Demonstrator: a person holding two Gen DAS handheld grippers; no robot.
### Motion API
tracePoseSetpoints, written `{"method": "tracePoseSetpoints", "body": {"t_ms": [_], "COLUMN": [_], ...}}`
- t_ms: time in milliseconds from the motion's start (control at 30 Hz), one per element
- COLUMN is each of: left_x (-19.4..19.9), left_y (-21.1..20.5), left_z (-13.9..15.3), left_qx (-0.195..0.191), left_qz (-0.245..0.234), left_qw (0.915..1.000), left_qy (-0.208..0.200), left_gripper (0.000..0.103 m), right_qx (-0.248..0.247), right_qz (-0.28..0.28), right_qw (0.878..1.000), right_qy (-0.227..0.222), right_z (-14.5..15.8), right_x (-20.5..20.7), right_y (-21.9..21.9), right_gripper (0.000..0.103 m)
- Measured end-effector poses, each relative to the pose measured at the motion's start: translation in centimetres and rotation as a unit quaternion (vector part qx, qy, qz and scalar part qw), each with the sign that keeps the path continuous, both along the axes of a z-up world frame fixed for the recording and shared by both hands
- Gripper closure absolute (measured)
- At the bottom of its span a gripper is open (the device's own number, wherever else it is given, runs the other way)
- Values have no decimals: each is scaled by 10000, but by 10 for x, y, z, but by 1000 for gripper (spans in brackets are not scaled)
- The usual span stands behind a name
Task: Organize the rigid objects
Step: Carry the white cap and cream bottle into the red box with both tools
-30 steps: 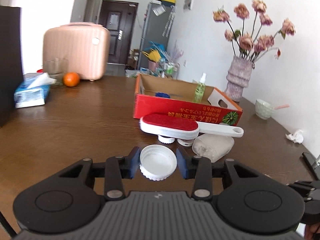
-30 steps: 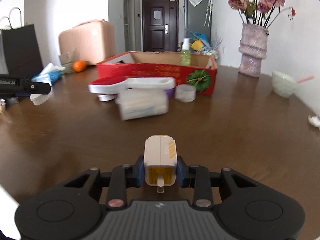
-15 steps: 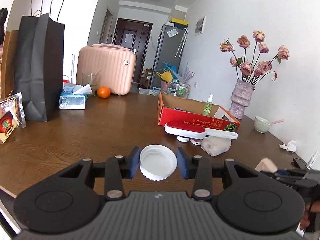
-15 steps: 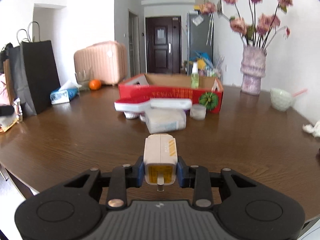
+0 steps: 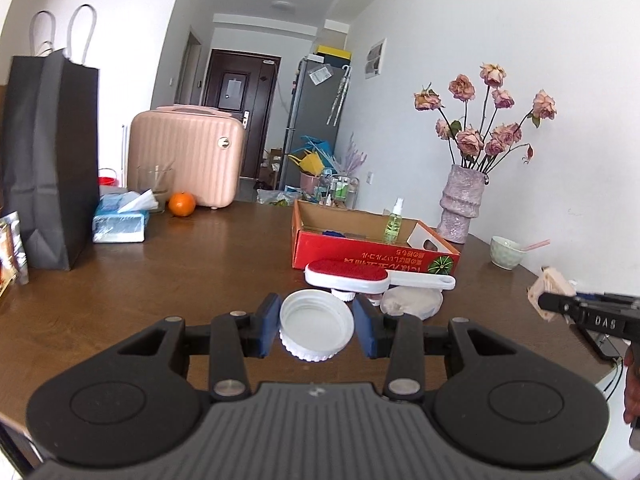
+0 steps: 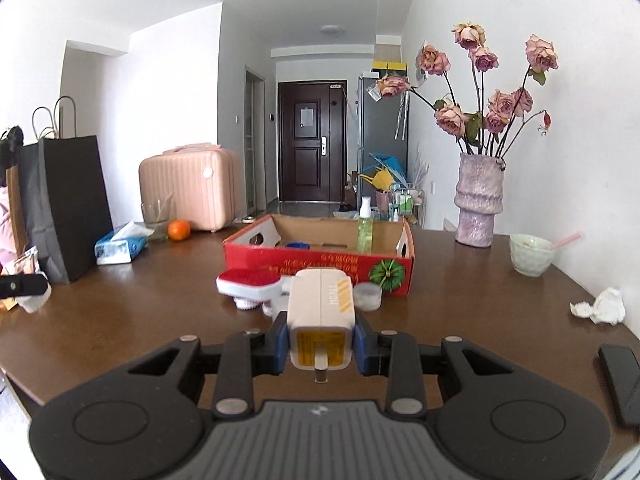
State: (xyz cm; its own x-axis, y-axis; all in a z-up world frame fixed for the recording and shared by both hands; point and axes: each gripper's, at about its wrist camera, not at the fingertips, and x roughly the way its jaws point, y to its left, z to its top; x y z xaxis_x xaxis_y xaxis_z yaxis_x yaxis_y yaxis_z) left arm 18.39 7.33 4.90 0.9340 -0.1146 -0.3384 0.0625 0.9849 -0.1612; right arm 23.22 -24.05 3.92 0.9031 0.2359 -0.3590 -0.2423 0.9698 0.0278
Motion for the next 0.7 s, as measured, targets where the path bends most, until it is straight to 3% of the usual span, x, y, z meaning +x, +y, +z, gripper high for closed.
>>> {"method": "tracePoseSetpoints", "body": {"t_ms": [200, 367, 533, 633, 700], "left_x": [86, 207, 348, 417, 453], "left_y": [-7, -17, -27, -35, -43], "left_z": [13, 26, 16, 1, -13], "left_qx": [-71, 86, 298, 388, 675], "left_qz": [-501, -813, -706, -654, -616], "left_qw": [9986, 9961, 9935, 9897, 9862], "left_qy": [150, 332, 840, 1213, 1381], "left_gripper": [63, 63, 63, 63, 63], "right_qx": [-145, -265, -309, -340, -442], "right_qz": [252, 269, 168, 128, 101], "right_qw": [9996, 9993, 9982, 9957, 9925], "right_qy": [-3, 19, 476, 858, 1134], "right_z": [12, 27, 23, 9, -5], "right_x": [75, 181, 303, 370, 411], "right_y": [-3, -5, -8, -6, -2], "right_gripper": [73, 73, 73, 73, 73]}}
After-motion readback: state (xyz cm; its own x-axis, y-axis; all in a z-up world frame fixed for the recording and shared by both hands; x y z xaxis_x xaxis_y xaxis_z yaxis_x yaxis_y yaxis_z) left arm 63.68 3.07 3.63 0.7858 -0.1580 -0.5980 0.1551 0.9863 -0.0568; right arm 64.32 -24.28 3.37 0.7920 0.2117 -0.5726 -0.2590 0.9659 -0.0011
